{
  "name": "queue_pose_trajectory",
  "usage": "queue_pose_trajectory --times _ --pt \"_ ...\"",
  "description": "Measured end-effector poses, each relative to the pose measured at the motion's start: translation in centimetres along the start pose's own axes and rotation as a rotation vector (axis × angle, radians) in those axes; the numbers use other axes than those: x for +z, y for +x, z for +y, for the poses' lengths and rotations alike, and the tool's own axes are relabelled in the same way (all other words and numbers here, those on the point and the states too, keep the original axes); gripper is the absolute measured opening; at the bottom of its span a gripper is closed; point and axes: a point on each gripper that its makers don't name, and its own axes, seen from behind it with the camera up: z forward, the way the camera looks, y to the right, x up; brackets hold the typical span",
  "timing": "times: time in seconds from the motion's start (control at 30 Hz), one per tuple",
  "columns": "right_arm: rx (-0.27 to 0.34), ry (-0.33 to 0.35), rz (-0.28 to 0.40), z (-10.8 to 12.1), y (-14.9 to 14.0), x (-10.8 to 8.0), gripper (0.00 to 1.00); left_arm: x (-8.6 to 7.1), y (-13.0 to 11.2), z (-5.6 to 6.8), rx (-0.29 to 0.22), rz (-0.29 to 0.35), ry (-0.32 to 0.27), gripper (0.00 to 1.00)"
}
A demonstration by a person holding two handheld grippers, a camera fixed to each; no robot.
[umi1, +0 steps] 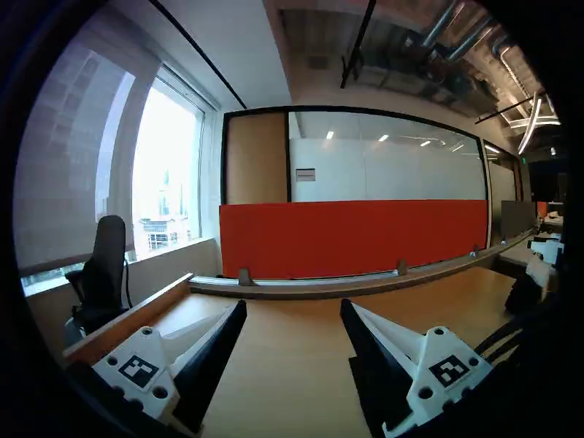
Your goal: Fold towel
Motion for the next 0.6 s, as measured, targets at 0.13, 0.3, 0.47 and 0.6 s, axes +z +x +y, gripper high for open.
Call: queue_pose_trajectory --times 0.13,0.3,0.47,0.6 --pt "0.003 -0.001 -0.006 -0.1 1.5 0.0 1.00 -0.1 2.4 0.0 0.007 -0.009 -0.006 0.95" --pt "-0.002 0.005 -0.009 -0.4 3.6 -0.2 1.00 -0.3 4.6 0.4 0.020 -0.014 -0.021 0.95" --pt "-0.010 0.016 -0.022 -0.7 4.5 -0.3 1.00 -0.6 5.3 1.1 0.034 -0.030 -0.048 0.95" --pt "-0.025 0.035 -0.042 -1.0 4.8 -0.3 1.00 -0.7 5.6 2.0 0.054 -0.047 -0.085 0.95"
